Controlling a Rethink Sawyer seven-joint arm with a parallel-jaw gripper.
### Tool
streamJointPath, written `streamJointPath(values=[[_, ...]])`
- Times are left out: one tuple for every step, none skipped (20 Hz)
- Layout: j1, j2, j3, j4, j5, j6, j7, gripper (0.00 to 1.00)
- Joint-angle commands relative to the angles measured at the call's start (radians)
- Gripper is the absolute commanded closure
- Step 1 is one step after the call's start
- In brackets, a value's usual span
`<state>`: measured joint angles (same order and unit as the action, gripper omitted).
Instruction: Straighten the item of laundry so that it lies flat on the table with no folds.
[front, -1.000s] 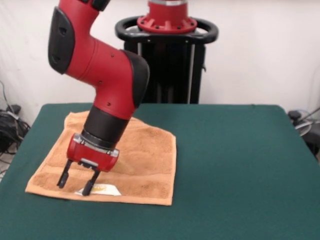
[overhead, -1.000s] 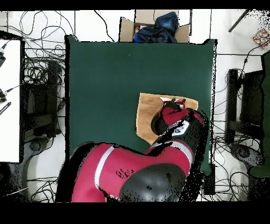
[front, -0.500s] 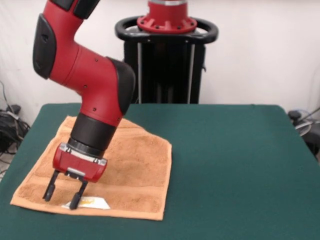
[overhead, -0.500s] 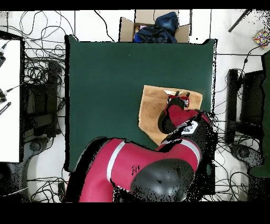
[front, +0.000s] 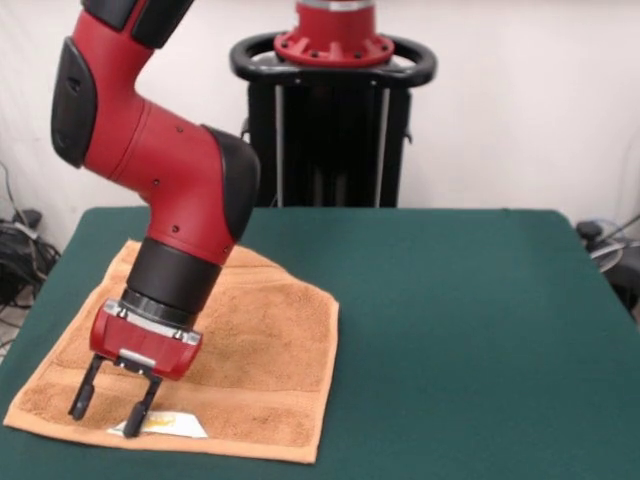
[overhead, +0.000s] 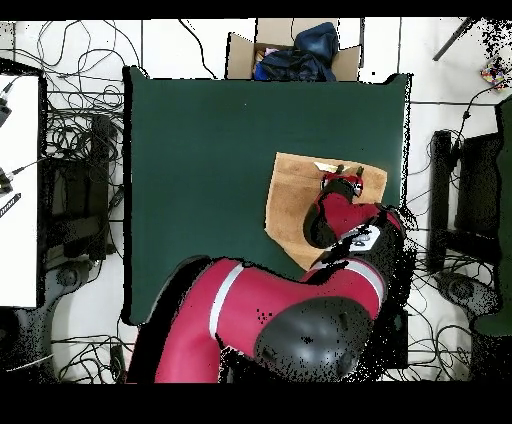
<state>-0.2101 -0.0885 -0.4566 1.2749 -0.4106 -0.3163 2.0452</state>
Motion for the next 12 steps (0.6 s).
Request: streamJointPath(values=[[-0.098,0.14,0.34,-0.043,-0.025,0.273,0.037,0.0],[-0.118,0.108,0.372,-0.016,-0.038,0.317,0.014,0.0],[-0.12,0.081,0.38,0.009,-0.035,0.343,0.007,0.0],[-0.102,0.06,0.361,0.032,-0.022,0.346,0.017,0.0],[-0.09,0.039,0.35,0.053,-0.01,0.351,0.026,0.0],[-0.079,0.018,0.338,0.074,0.002,0.356,0.035,0.0],[-0.071,0.0,0.329,0.089,0.006,0.356,0.042,0.0],[-0.063,-0.017,0.321,0.099,0.006,0.354,0.045,0.0],[-0.057,-0.034,0.314,0.11,0.009,0.351,0.053,0.0],[-0.051,-0.05,0.309,0.122,0.012,0.351,0.061,0.0],[-0.047,-0.067,0.307,0.129,0.013,0.363,0.062,0.0],[-0.042,-0.084,0.305,0.136,0.015,0.375,0.062,0.0]])
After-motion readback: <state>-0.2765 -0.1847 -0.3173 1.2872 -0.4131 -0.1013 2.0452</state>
